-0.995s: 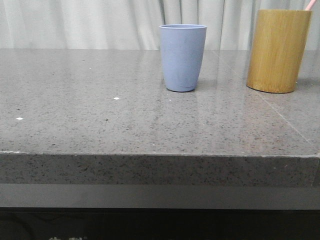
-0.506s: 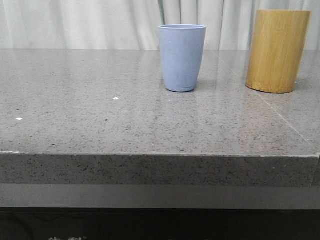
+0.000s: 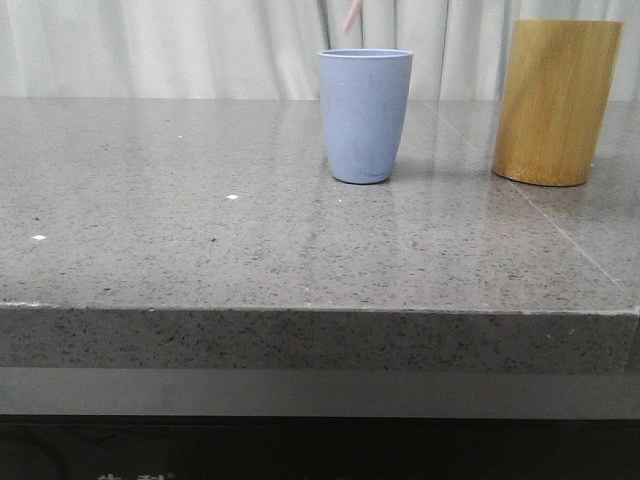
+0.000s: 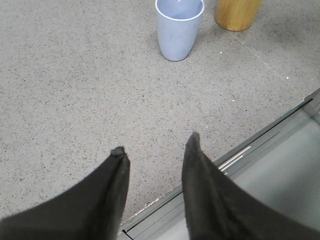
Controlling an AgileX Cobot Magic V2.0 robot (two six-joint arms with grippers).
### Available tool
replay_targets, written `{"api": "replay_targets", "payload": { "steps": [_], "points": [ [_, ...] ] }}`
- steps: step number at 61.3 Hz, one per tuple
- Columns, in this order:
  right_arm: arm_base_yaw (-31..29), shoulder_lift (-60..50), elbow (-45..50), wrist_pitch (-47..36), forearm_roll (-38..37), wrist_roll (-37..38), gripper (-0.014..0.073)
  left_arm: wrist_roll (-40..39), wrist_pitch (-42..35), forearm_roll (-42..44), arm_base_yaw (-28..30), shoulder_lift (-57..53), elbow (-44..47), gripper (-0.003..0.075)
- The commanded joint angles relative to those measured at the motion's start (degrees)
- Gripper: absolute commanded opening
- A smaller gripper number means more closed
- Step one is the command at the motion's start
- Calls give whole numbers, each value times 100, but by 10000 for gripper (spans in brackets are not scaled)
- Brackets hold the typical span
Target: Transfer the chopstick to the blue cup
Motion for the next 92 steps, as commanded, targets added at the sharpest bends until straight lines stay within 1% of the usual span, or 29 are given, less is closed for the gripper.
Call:
{"api": "replay_targets", "payload": {
  "steps": [1,13,16,19,22,23,24,30,33,38,45,50,55,59,64,66,70,75,81,92],
  "points": [
    [34,97,-160,-515,-47,44,-59,-40,-380,-80,14,-33,-142,260],
    [34,714,-160,-710,142,49,-55,-40,-380,-80,14,-33,-142,260],
    [34,831,-160,-737,161,49,-42,-40,-380,-80,14,-33,-142,260],
    [34,922,-160,-742,167,49,-11,-40,-380,-80,14,-33,-142,260],
    [34,967,-160,-742,167,49,52,-40,-380,-80,14,-33,-142,260],
    [34,998,-160,-742,167,49,87,-40,-380,-80,14,-33,-142,260],
    [34,1004,-160,-736,167,49,100,-40,-380,-80,14,-33,-142,260],
    [34,1020,-160,-742,167,49,298,-40,-380,-80,14,-33,-142,260],
    [34,1002,-172,-733,152,49,379,-40,-380,-80,14,-33,-142,260],
    [34,885,-188,-732,108,49,441,-40,-380,-80,14,-33,-142,260],
    [34,516,-188,-668,-164,66,432,-40,-380,-80,14,-33,-142,260],
    [34,219,-188,-587,-655,372,432,-40,-380,-80,14,-33,-142,260],
    [34,-212,-188,-422,-1421,1066,432,-40,-380,-80,14,-33,-142,260],
    [34,-488,-177,-120,-2022,1679,432,-40,-380,-80,14,-33,-142,260],
    [34,-900,-96,388,-2475,2575,432,-40,-380,-80,14,-33,-142,260],
    [34,-1095,23,505,-2579,2816,432,-40,-380,-80,14,-33,-142,260],
    [34,-1530,450,504,-2639,3115,432,-40,-380,-80,14,-33,-142,260],
    [34,-2046,1097,290,-2638,3243,432,-40,-380,-80,14,-33,-142,260],
    [34,-2683,2033,4,-2646,3243,432,-40,-380,-80,14,-33,-142,260],
    [34,-3677,3362,-242,-2646,3243,432,-40,-380,-80,14,-33,-142,260]
  ]
}}
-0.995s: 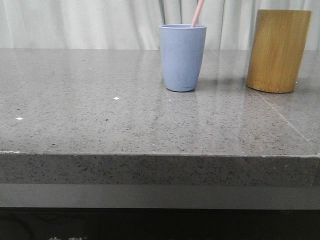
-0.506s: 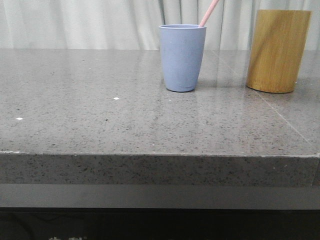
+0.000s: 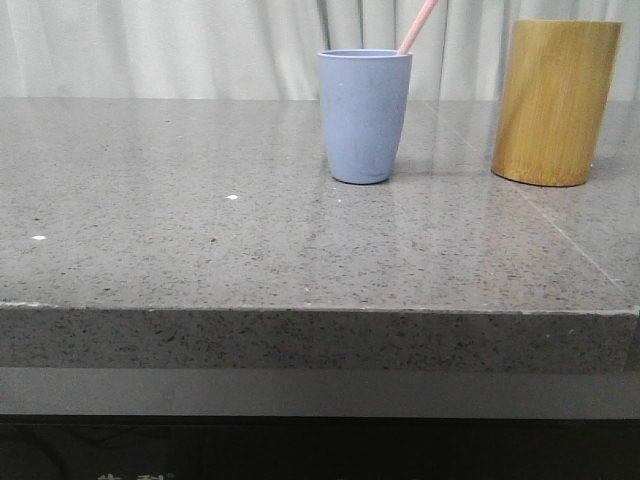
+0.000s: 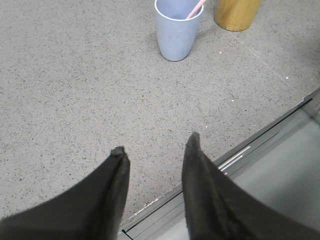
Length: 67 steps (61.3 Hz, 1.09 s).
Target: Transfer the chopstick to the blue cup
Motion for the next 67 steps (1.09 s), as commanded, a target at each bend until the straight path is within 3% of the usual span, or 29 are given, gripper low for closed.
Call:
{"api": "replay_targets", "payload": {
  "steps": [1,20,30,42,67],
  "points": [
    [9,-530,466,-557,-49,12,432,-40,-380,-80,14,-33,-142,260],
    [9,-1709,1700,-965,-49,12,401,-40,-380,-80,14,-33,-142,260],
    [9,-1889,1764,-961,-49,12,192,-40,-380,-80,14,-33,-142,198],
    [9,-1896,1764,-979,-49,12,-71,-40,-380,-80,14,-33,-142,1],
    [9,-1896,1764,-1124,-89,12,-69,-40,-395,-80,14,-33,-142,-19]
  ]
}}
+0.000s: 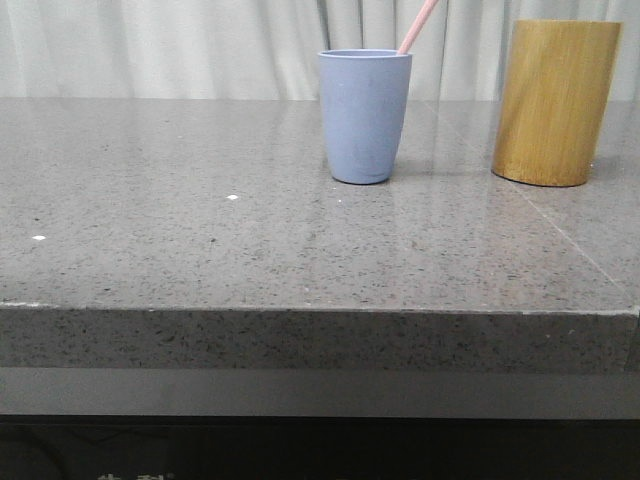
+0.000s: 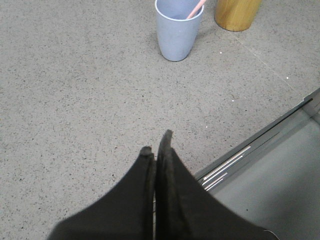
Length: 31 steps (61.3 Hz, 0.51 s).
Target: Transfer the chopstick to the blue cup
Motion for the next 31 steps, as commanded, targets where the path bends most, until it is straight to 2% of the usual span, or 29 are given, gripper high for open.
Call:
{"api": "replay_targets", "payload": {
  "steps": [1,12,19,26,31],
  "points": [
    [9,-1,-119,-454,-63,-8,-69,-40,-395,-80,14,-33,-142,-19],
    [9,-1,-119,-454,-63,-8,-69,-40,-395,-80,14,-10,-142,-19],
    [9,-1,-119,-454,-63,-8,-69,24,-681,62,81,-160,41,-19],
    [9,-1,-119,-434,-63,-8,-69,40,-1449,339,542,-669,633,-19],
    [9,-1,-119,-418,-63,-8,-69,40,-2436,494,955,-1162,1415,-19]
  ]
}}
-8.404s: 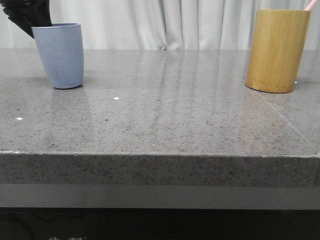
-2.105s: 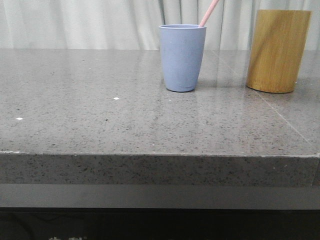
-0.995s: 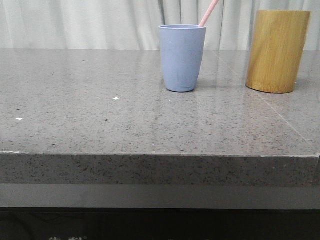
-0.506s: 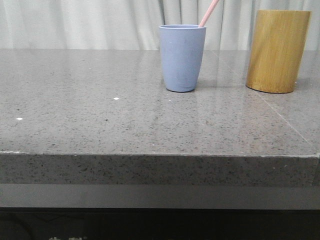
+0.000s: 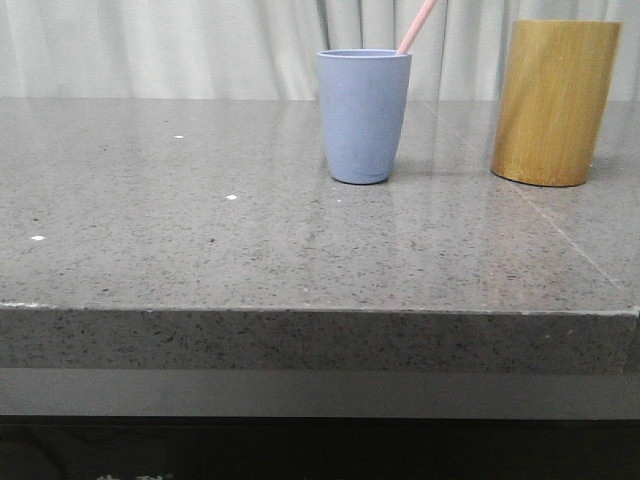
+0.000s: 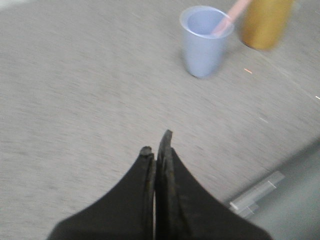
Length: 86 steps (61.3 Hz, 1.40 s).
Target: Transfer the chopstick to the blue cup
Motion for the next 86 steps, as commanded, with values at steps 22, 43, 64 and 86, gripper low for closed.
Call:
{"api": "replay_targets", "payload": {
  "steps": [22,43,64,86],
  "points": [
    [9,-1,-119,-387,-63,-8,-69,13,-4645,-198,1764,-3310,4502,-19],
    [9,-1,-119,-380,-63,-8,-69,-20,-5514,-673,1960,-4302,5978,-19],
    [9,-1,-119,-345,-63,-8,-69,-20,-5602,-673,1960,-4302,6105,-19],
    [9,-1,-119,-345,-63,-8,-69,-361,-5602,-310,1960,-4290,6105,-19]
  ]
}}
